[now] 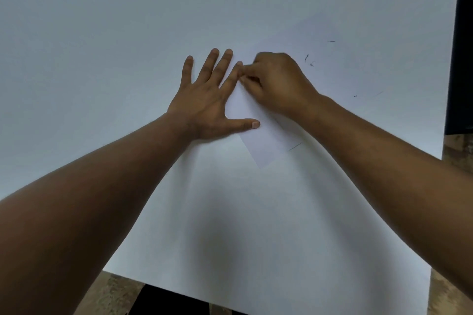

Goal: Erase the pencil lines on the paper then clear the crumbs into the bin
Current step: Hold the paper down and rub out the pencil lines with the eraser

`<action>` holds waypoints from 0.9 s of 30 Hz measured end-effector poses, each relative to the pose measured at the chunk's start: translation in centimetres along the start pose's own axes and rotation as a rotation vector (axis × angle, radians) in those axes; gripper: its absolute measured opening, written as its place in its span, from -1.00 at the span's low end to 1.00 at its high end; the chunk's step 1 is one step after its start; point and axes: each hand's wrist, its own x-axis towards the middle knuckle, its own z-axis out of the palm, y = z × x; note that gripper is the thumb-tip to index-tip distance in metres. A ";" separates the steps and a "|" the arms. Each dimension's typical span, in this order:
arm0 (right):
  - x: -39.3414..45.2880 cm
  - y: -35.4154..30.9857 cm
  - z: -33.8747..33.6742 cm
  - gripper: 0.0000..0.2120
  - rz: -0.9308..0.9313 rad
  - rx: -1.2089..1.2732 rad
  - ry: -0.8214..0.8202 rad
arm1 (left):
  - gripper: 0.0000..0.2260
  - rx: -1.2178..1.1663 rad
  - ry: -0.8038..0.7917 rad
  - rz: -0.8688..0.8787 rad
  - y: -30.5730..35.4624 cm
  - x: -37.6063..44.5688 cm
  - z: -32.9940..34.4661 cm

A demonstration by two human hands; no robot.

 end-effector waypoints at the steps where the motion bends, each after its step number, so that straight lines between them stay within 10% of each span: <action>1: 0.3 -0.1 0.2 -0.69 -0.005 -0.018 -0.006 | 0.07 -0.002 -0.001 -0.001 0.0 0.0 0.0; 19: -1.9 -0.5 -0.5 -0.72 0.035 0.014 0.009 | 0.08 0.008 -0.003 -0.007 0.1 -0.1 0.1; 27: -5.3 -0.3 0.7 -0.75 -0.006 -0.003 0.042 | -0.21 0.006 0.031 0.006 -0.3 0.0 0.3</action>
